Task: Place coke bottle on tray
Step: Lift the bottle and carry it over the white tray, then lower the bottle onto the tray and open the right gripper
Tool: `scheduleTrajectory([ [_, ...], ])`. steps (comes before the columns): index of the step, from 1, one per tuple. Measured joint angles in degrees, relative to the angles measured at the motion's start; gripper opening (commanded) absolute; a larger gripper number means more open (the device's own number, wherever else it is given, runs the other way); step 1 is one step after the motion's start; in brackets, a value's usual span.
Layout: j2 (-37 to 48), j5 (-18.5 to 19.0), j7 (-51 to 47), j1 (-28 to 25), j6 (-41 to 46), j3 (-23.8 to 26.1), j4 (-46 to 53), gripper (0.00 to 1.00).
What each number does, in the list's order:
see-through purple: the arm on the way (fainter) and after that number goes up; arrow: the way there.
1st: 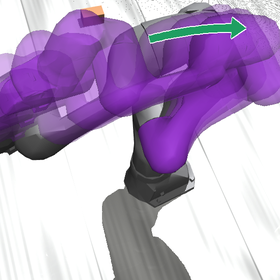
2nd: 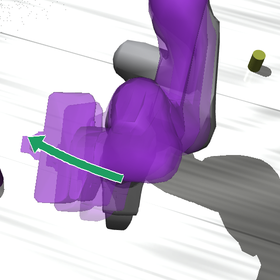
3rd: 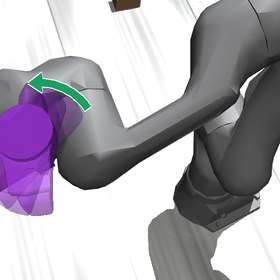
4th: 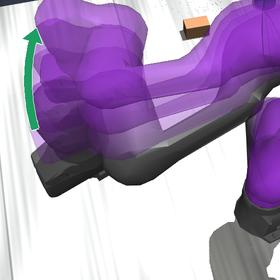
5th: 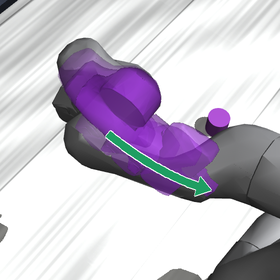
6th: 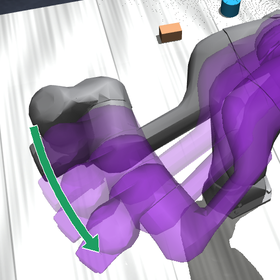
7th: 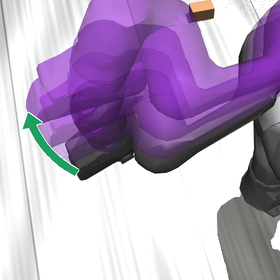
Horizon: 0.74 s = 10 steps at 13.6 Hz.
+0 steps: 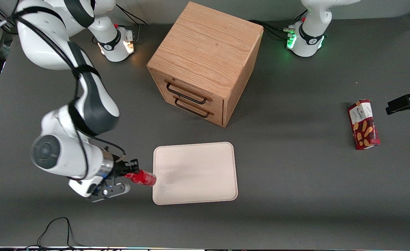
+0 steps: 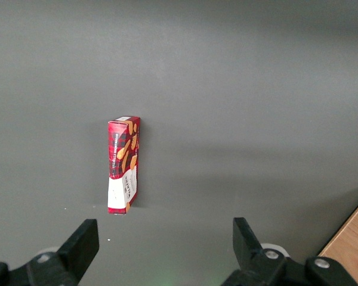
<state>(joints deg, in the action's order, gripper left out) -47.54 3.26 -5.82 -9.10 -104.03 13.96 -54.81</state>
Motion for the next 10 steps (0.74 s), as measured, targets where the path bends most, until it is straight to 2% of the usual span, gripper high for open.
scheduleTrajectory([
  [5, -5.84, 1.7, -3.24, -2.4, -8.72, 0.13, 0.49, 0.0],
  [6, -6.58, 2.42, -3.28, -2.43, -9.93, 0.16, 0.6, 0.05],
  [7, -7.26, 2.83, -3.34, -2.44, -10.86, 0.22, 0.73, 0.15],
  [8, -7.73, 2.98, -3.4, -2.45, -11.51, 0.28, 0.81, 0.46],
  [9, -8.02, 3.04, -3.54, -2.47, -11.94, 0.34, 0.83, 0.97],
  [10, -8.11, 3.07, -3.95, -2.47, -12.21, 0.43, 0.86, 1.0],
])
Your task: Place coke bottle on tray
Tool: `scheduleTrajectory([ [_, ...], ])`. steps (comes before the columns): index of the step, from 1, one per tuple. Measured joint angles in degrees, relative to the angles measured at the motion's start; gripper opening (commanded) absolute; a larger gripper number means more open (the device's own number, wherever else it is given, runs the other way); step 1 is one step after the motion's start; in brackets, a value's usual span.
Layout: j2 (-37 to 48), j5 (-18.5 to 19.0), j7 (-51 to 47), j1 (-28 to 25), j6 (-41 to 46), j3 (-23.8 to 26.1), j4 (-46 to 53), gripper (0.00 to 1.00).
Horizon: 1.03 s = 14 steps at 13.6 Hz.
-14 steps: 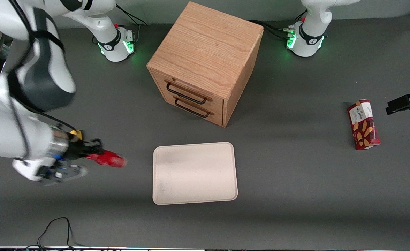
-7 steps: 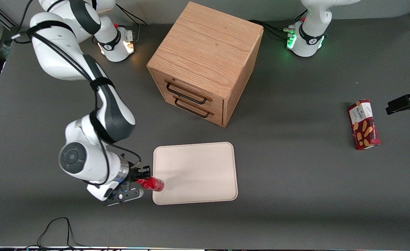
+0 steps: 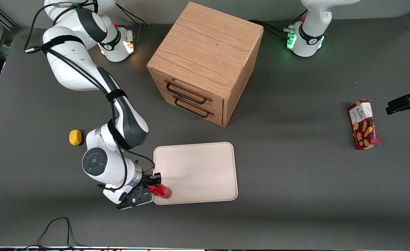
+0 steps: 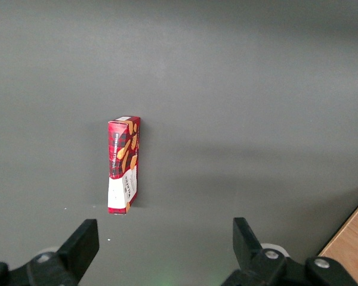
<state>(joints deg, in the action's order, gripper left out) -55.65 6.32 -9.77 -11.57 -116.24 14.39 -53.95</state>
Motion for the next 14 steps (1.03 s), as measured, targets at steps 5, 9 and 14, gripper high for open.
scheduleTrajectory([
  [5, 0.6, 0.25, -1.25, 0.08, -0.71, 0.14, 0.11, 1.0],
  [9, 12.41, 0.25, -1.4, 2.48, 2.71, 0.01, -10.4, 1.0],
  [14, 41.03, -6.22, 1.09, 5.02, 5.31, -9.63, -39.76, 1.0],
])
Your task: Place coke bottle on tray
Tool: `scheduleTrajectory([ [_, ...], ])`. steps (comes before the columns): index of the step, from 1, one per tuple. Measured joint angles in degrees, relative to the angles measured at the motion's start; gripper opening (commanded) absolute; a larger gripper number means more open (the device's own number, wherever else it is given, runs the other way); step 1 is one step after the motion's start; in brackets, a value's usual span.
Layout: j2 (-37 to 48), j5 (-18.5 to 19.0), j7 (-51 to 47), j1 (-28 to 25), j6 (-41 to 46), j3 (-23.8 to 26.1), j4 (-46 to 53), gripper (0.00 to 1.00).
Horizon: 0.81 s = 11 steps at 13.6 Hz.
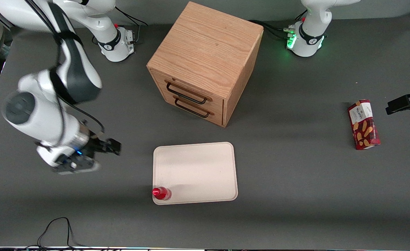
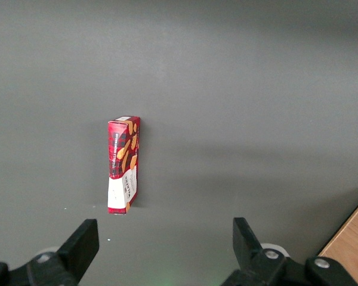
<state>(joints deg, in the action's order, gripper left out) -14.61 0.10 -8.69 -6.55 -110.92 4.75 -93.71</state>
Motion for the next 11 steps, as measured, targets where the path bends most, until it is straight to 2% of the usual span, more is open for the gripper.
scheduleTrajectory([
  [3, 14.98, -0.77, 3.54, 0.23, 2.9, -6.44, -14.51, 1.0],
  [5, 21.42, -0.78, 5.49, 0.26, 5.46, -9.61, -19.95, 1.0],
  [8, 24.23, -0.79, 5.77, 0.22, 11.49, -10.49, -19.0, 1.0],
  [11, 23.89, -0.79, 5.71, 0.02, 13.29, -10.2, -16.33, 1.0],
])
